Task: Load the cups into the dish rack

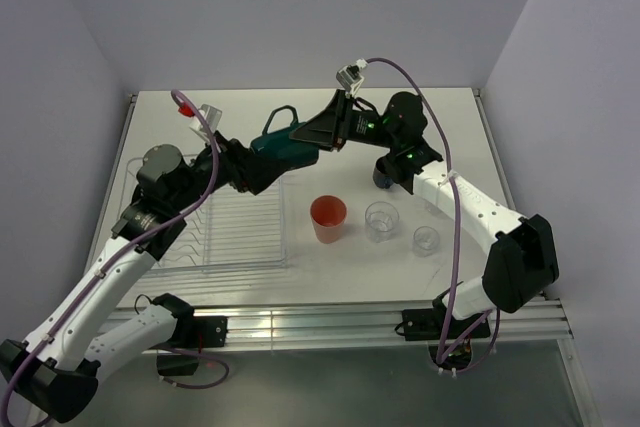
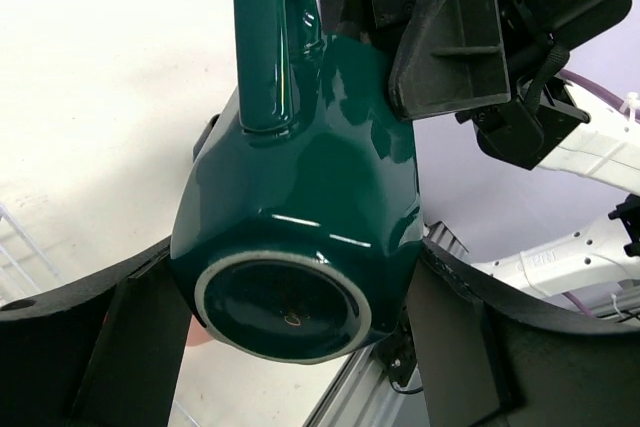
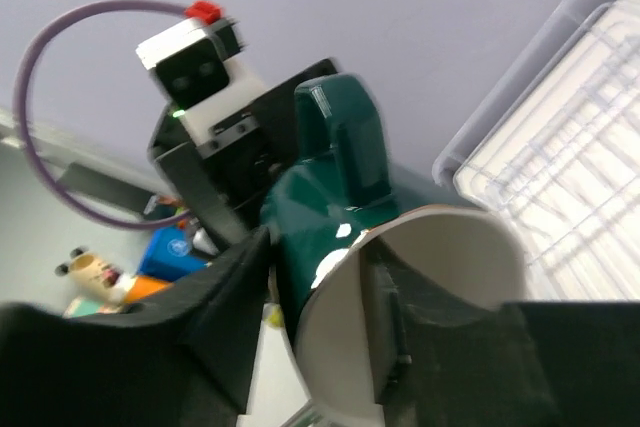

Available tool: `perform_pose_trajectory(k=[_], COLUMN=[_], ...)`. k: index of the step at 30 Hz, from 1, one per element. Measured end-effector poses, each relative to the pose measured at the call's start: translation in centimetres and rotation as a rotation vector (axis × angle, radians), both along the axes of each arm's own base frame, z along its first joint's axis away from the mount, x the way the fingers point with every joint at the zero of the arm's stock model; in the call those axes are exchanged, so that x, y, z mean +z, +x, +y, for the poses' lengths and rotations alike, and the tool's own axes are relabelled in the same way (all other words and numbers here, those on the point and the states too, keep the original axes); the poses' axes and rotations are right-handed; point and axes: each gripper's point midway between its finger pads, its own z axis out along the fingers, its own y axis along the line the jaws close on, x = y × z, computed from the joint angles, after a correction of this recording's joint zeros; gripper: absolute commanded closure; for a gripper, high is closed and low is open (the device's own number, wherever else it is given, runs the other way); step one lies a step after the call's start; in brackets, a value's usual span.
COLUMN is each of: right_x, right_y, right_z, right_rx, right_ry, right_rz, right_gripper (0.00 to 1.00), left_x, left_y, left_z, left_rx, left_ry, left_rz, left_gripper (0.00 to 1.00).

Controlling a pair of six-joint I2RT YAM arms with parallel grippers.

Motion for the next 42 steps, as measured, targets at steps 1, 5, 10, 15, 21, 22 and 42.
perform_pose_trajectory(k=[1,5,10,15,21,22,42], right_x=[-0.2,-1.1,-1.8,-1.9,-0.4,-0.1,1.4], right_y=[0.2,1.0,1.5,1.6,0.7,0.3,0.2], right_z=[0.0,0.0,0.0,0.0,0.3,0.3,0.6], right_rx=[-0.01,-0.054,-0.084,-0.095,-0.052,-0.033,0.036], right_ry=[-0.008,-0.044,-0.082,-0.093,-0.058,-0.051,0.042], right_rz=[0.003,0.008,0.021,0.022,0.033,0.026,0.077], right_gripper=[0.49,0.48,0.47,0.5,1.0,1.0,1.0], left_x=[0.0,-0.3,-0.6,-0.5,-1.5,-1.5,-0.3], left_y=[0.0,0.1,0.3,0.4,-0.3,-0.5,-0.2], left_z=[0.1,0.6,1.0,1.2,0.8,0.7,1.1], left_rx=[0.008,0.037,0.066,0.081,0.045,0.035,0.062], left_ry=[0.001,0.012,0.021,0.023,0.055,0.056,0.04], left_rz=[0.002,0.018,0.032,0.026,0.048,0.048,-0.007], left_gripper=[1.0,1.0,1.0,1.0,1.0,1.0,0.2])
